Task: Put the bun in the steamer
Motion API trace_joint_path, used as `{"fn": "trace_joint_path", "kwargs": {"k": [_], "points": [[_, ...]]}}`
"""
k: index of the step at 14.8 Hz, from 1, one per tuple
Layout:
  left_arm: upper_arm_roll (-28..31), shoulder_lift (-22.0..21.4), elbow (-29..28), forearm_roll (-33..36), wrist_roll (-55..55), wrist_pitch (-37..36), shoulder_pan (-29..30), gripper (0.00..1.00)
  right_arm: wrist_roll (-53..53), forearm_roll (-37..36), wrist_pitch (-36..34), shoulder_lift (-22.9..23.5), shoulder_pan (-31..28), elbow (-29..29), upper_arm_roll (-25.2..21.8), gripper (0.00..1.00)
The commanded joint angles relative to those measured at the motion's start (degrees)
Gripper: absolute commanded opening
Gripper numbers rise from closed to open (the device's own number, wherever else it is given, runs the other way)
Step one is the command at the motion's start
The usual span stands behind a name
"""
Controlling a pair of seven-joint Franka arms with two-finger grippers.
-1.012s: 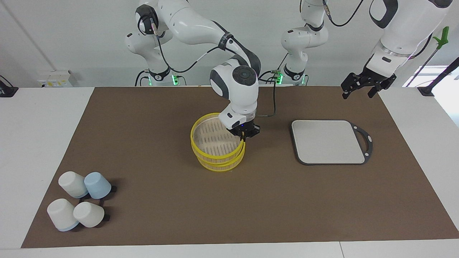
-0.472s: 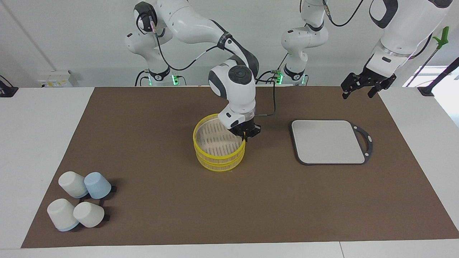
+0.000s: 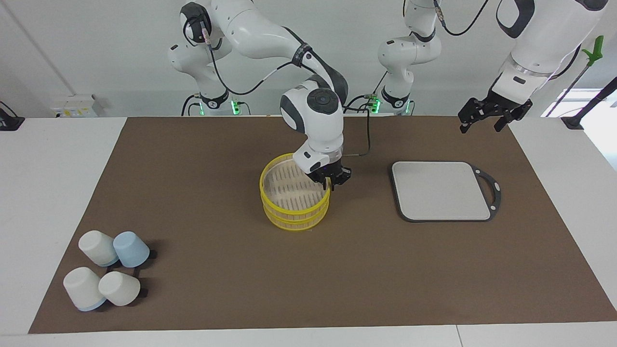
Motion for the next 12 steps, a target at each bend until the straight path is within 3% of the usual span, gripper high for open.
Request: {"fn": "trace_joint_path", "kwargs": {"k": [1, 3, 7, 12], "points": [[0.38, -0.61, -0.6, -0.5, 0.08, 0.36, -0.47, 1.0, -1.92, 0.37, -2.8, -3.85, -1.37, -0.66, -0.34, 1.0], [0.3, -0.61, -0.51, -0.5, 0.08, 0.36, -0.56, 1.0, -7.0, -0.5, -6.57, -7.97, -3.91, -0.66, -0.69, 1.0], [0.12, -0.52, -0.34, -0.67, -0.18, 0.36, -0.47, 1.0, -29.22, -4.11, -17.64, -16.59, -13.3, -0.75, -0.69, 1.0], [0.03, -0.43, -0.25, -0.85, -0.45, 0.36, -0.56, 1.0, -42.6, -4.11, -24.95, -22.05, -26.75, -1.27, -0.61, 1.0]]}}
